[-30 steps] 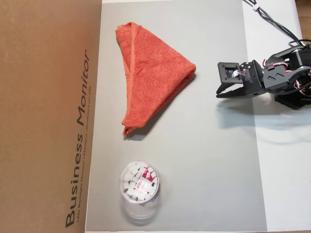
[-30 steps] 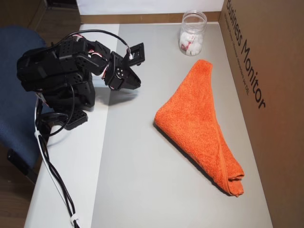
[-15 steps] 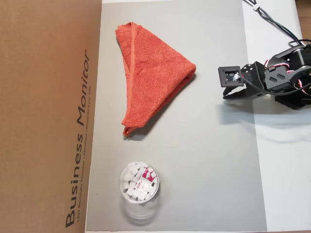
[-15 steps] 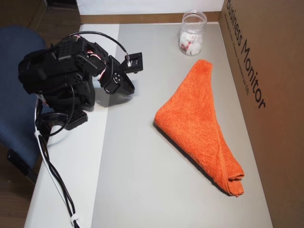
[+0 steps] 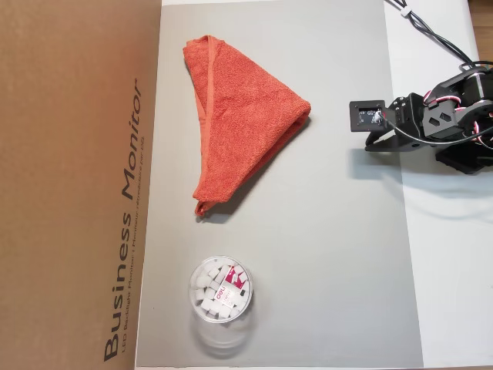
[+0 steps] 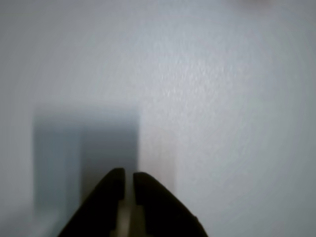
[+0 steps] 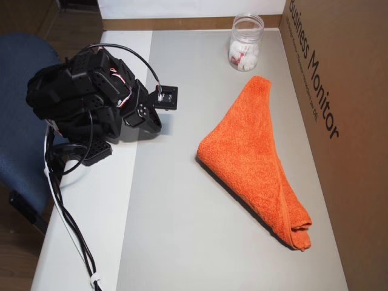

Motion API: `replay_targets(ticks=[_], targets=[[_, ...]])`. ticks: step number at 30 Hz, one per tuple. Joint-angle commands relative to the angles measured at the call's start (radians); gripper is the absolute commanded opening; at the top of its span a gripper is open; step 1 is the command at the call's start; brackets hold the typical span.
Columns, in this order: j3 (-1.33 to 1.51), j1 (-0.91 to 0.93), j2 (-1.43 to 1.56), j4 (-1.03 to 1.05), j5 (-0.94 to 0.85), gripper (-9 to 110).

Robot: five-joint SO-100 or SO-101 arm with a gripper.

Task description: Fold the blanket.

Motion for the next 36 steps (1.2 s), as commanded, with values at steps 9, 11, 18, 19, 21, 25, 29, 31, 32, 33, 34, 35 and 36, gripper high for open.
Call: replay_targets(ticks=[9,11,18,19,21,25,29,31,32,33,34,35,36], targets=[[0.006,0.005,0.006,0.025,-0.006,0],[0.006,0.005,0.006,0.025,-0.009,0],[0.006,0.005,0.006,0.025,-0.009,0],[0.006,0.005,0.006,0.025,-0.009,0],[0.006,0.005,0.006,0.025,-0.009,0],[0.006,0.005,0.006,0.025,-0.009,0],[0.006,0.005,0.006,0.025,-0.009,0],[0.006,0.005,0.006,0.025,-0.009,0],[0.006,0.005,0.006,0.025,-0.009,0],[0.006,0.005,0.006,0.025,-0.009,0],[0.006,0.005,0.006,0.025,-0.009,0],[0.006,0.005,0.006,0.025,-0.009,0],[0.006,0.005,0.006,0.025,-0.009,0]])
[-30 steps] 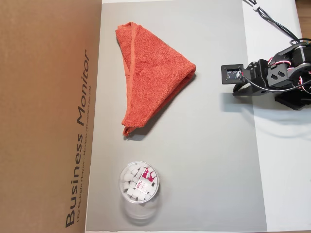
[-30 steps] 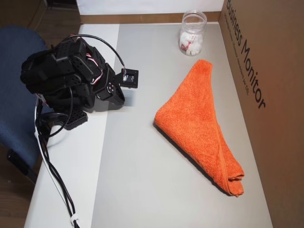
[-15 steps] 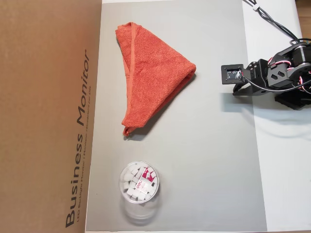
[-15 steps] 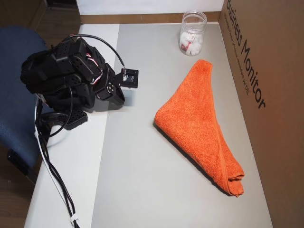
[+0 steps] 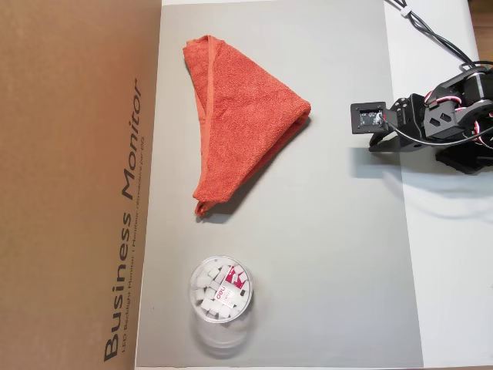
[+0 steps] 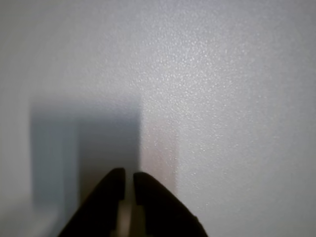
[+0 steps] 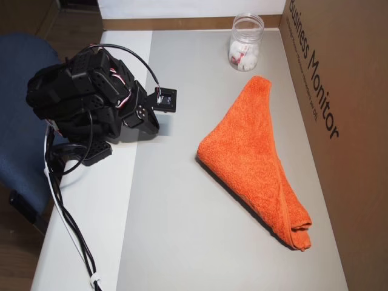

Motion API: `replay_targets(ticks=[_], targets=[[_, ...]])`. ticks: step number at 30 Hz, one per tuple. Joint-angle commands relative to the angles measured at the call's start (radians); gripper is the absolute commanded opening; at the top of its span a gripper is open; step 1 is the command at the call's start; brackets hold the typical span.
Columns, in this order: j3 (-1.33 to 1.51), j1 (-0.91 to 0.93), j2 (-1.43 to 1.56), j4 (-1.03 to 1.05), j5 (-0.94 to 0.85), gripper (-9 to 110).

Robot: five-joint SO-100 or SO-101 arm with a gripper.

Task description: Fold the blanket.

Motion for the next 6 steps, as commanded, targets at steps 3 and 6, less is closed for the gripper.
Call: replay_targets(ticks=[3,6], targets=[[0.006,0.002,0.006,0.002,-0.005,0],[0.006,0.002,0.006,0.002,-0.006,0]])
